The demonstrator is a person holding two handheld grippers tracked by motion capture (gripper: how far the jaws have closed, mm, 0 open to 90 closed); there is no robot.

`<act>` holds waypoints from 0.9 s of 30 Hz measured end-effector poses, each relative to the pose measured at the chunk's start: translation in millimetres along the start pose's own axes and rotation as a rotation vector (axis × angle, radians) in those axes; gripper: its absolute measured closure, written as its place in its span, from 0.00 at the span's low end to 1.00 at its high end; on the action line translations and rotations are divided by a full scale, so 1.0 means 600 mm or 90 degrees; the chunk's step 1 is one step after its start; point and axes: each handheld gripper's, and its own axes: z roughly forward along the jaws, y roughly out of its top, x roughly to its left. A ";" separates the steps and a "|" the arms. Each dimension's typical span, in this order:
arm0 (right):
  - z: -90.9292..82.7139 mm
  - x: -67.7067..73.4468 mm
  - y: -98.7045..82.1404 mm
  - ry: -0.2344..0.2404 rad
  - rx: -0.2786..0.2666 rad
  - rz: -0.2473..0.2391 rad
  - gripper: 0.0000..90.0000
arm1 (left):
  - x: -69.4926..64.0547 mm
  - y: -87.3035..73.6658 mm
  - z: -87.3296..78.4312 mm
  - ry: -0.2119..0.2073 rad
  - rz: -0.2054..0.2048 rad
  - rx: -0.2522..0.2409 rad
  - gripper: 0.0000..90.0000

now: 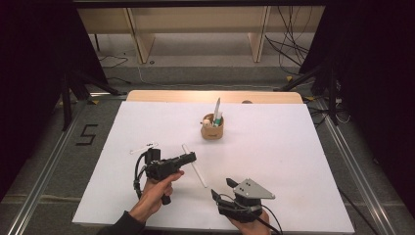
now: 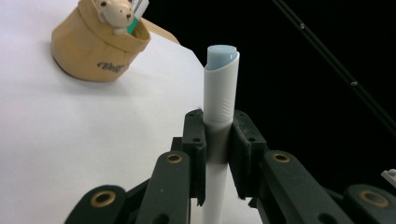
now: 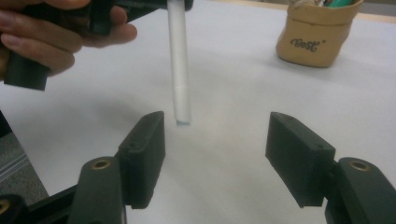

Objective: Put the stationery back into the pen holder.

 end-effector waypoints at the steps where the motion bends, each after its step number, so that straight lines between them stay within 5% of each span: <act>1: -0.003 -0.004 -0.001 -0.004 0.000 0.000 0.42 | -0.001 0.004 0.002 0.006 0.016 0.007 0.86; 8: -0.022 -0.028 -0.006 -0.021 0.003 0.012 0.39 | -0.001 0.030 0.021 0.035 0.083 0.038 0.86; 27: -0.057 -0.080 -0.017 -0.039 0.005 0.022 0.32 | -0.014 0.080 0.070 0.084 0.191 0.098 0.86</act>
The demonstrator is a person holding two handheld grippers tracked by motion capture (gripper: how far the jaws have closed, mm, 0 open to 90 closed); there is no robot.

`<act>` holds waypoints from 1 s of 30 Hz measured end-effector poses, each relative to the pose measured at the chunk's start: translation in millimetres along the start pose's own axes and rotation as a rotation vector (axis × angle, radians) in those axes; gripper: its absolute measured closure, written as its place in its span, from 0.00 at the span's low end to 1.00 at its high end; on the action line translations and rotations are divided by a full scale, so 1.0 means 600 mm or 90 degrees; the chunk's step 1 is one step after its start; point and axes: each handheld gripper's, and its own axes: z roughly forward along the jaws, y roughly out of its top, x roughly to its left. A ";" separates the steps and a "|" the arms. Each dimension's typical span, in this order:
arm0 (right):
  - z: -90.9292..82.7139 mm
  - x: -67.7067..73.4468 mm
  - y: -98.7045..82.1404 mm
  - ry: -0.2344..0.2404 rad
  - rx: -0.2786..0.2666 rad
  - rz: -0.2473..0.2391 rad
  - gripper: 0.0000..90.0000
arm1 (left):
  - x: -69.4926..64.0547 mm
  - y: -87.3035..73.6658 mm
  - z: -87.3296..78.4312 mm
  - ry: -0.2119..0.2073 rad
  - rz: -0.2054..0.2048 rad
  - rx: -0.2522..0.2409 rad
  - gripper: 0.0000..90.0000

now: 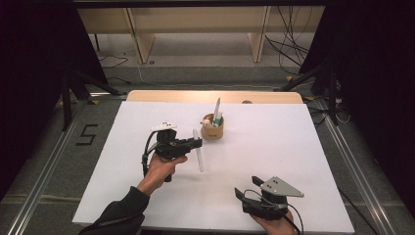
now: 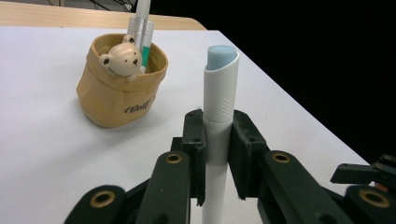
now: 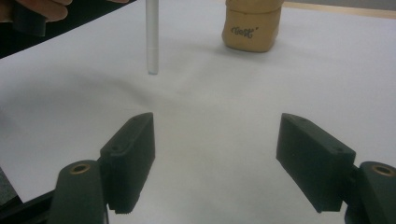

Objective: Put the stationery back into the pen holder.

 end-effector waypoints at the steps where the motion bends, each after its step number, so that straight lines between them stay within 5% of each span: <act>1: -0.001 -0.002 0.000 0.000 -0.001 0.000 0.31 | 0.000 0.004 0.002 0.002 -0.001 -0.002 0.86; 30: -0.018 -0.031 -0.012 -0.023 -0.003 0.002 0.26 | 0.001 0.090 0.055 0.014 0.041 0.002 0.86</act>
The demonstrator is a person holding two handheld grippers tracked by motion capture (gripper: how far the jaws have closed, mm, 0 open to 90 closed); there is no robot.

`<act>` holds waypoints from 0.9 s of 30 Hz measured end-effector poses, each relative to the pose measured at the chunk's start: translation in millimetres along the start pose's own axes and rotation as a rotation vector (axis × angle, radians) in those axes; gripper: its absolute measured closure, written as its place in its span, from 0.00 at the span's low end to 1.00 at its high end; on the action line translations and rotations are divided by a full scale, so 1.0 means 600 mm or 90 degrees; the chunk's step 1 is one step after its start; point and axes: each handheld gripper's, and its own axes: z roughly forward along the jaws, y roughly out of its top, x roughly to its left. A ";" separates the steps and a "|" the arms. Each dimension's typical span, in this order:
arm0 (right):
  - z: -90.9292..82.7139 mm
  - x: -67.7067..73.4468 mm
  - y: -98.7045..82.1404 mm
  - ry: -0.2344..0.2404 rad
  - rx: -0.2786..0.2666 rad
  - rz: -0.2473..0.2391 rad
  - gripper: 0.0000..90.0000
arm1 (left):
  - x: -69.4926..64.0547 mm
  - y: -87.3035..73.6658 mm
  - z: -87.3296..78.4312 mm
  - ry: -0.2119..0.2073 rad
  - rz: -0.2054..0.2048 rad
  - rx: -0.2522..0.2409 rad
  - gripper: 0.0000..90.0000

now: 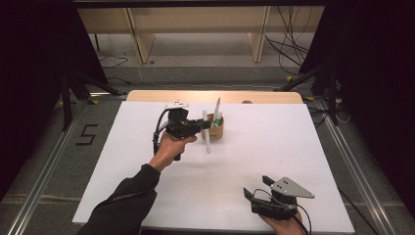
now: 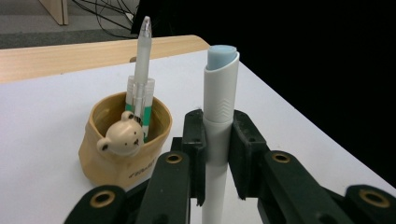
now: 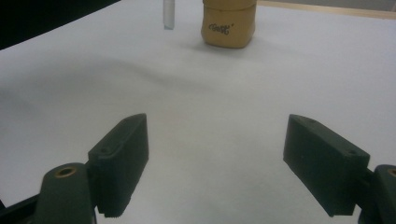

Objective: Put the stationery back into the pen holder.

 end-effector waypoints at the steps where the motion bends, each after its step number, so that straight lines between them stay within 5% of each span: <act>1: 0.000 0.000 0.000 0.000 -0.001 0.000 0.26 | 0.001 0.002 0.002 0.001 -0.001 -0.001 0.86; 27: -0.003 0.001 0.000 0.007 -0.005 0.005 0.26 | 0.011 0.063 0.055 0.027 0.007 0.000 0.86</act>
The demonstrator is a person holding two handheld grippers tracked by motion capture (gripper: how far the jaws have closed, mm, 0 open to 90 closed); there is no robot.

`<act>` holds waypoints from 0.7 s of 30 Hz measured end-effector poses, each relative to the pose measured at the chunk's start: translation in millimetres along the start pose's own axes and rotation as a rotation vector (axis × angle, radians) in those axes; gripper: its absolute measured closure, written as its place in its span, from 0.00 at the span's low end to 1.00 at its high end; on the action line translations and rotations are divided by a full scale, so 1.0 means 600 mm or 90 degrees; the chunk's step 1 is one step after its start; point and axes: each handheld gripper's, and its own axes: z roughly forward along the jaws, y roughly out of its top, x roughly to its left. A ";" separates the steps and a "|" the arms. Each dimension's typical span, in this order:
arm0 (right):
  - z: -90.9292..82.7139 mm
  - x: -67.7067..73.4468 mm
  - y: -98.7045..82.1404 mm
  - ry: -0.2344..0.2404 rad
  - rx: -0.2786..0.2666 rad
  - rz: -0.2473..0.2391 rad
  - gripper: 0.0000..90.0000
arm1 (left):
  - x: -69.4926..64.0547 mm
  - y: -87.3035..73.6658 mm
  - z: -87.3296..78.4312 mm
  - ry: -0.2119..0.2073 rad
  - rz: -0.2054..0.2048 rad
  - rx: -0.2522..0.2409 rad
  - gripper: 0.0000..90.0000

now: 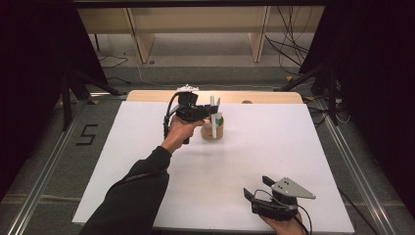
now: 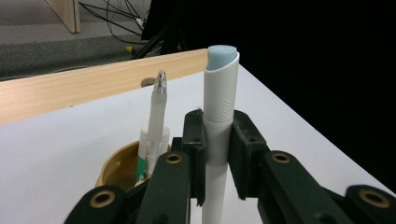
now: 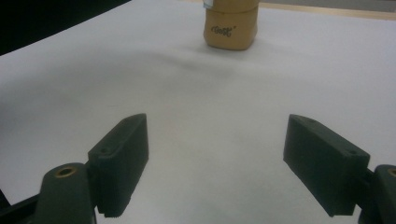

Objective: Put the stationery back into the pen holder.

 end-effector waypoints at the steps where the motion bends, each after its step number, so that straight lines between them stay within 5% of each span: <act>1: 0.000 0.000 0.000 0.000 0.000 0.000 0.26 | 0.000 0.002 0.001 0.000 -0.002 0.000 0.86; 21: 0.000 0.000 -0.001 0.002 -0.001 0.004 0.25 | 0.010 0.032 0.020 0.024 -0.016 -0.013 0.86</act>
